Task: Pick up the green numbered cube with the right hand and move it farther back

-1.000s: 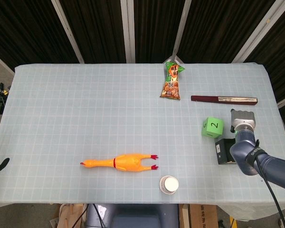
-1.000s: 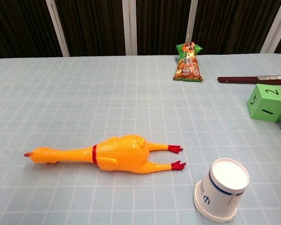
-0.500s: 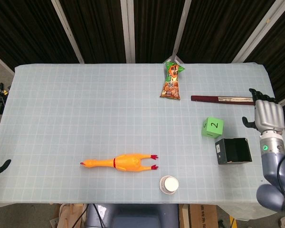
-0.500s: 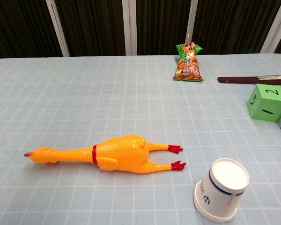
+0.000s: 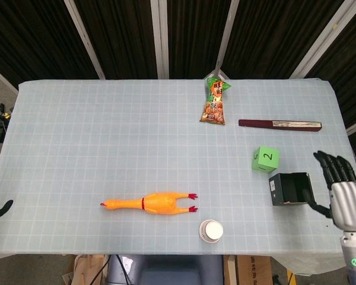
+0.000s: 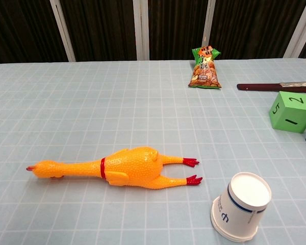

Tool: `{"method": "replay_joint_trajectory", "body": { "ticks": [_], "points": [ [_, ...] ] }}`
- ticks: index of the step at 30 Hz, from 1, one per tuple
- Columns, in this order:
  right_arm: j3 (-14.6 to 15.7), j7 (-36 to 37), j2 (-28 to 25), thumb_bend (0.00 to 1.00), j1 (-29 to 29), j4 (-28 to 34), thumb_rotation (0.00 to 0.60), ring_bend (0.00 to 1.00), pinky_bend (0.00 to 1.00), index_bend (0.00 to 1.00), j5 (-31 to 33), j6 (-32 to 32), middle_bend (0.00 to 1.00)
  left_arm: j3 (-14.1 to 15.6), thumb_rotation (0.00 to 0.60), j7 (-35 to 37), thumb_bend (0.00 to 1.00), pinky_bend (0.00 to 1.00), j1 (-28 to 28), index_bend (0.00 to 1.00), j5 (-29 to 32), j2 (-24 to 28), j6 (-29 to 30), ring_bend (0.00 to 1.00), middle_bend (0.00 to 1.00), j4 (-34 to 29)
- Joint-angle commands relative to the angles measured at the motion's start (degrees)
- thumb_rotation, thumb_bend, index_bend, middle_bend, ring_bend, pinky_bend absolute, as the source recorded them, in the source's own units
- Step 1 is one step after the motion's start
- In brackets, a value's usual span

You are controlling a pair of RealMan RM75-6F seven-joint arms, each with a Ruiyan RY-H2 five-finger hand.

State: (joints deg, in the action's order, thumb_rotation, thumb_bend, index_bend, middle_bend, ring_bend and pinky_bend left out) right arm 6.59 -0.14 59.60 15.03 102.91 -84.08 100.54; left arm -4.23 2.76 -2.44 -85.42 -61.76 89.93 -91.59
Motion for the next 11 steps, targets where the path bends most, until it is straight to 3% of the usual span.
{"method": "replay_joint_trajectory", "body": {
  "ticks": [1, 7, 11],
  "points": [
    [1.9, -5.5, 4.9, 0.34, -4.4, -4.3, 0.6, 0.12, 0.09, 0.11, -5.1, 3.3, 0.14, 0.0, 0.6, -0.1, 0.27, 0.01, 0.0, 0.0, 0.1, -0.1, 0.0, 0.0, 0.0, 0.0],
    [3.6, -8.9, 4.6, 0.33, -6.6, -4.3, 0.6, 0.08, 0.04, 0.07, -5.1, -0.9, 0.09, -0.5, 0.6, -0.6, 0.27, 0.01, -0.4, 0.0, 0.8, -0.4, -0.6, 0.0, 0.0, 0.3],
    [2.4, -12.8, 4.3, 0.33, -7.7, -2.8, 0.6, 0.08, 0.04, 0.07, -5.1, -0.9, 0.09, -0.6, 0.6, -1.5, 0.27, 0.01, -0.7, 0.0, 1.2, -0.7, -1.3, 0.0, 0.0, 0.3]
  ]
}}
